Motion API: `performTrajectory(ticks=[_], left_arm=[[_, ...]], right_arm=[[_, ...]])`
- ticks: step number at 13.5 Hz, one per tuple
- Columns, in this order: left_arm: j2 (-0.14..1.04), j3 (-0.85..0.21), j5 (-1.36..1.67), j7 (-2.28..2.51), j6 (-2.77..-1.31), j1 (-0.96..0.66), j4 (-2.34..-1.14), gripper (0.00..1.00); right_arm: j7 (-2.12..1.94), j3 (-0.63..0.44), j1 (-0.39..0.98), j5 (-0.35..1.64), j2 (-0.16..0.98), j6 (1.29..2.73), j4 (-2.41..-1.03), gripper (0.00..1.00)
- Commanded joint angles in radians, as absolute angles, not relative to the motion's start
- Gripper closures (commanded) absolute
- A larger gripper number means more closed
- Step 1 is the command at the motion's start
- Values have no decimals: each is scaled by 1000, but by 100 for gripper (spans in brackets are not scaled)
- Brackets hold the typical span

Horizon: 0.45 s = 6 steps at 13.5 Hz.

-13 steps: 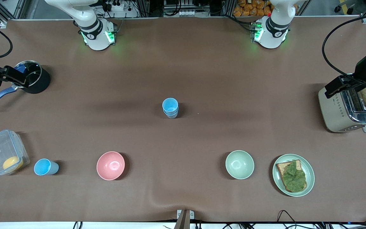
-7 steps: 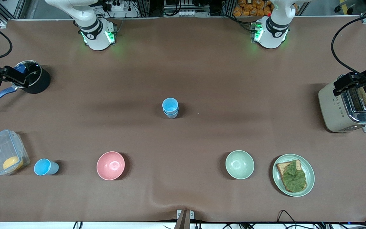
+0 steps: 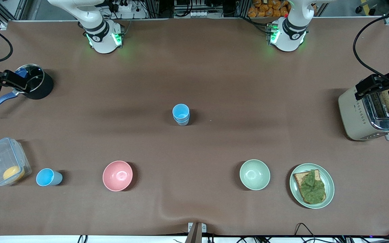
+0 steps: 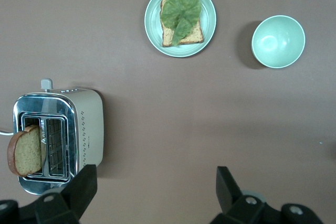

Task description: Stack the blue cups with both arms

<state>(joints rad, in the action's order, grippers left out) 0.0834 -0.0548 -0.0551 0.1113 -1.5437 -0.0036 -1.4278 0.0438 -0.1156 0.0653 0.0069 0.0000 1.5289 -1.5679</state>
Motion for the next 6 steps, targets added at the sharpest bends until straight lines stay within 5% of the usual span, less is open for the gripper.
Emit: performTrajectory(ticks=[1, 6], left_arm=[[64, -37, -35, 84, -1539, -14, -1442, 0], [55, -38, -34, 90, -1536, -15, -1442, 0]], right_arm=[[34, -107, 51, 0, 5, 1519, -1555, 0], [34, -107, 51, 0, 5, 1519, -1557, 0]])
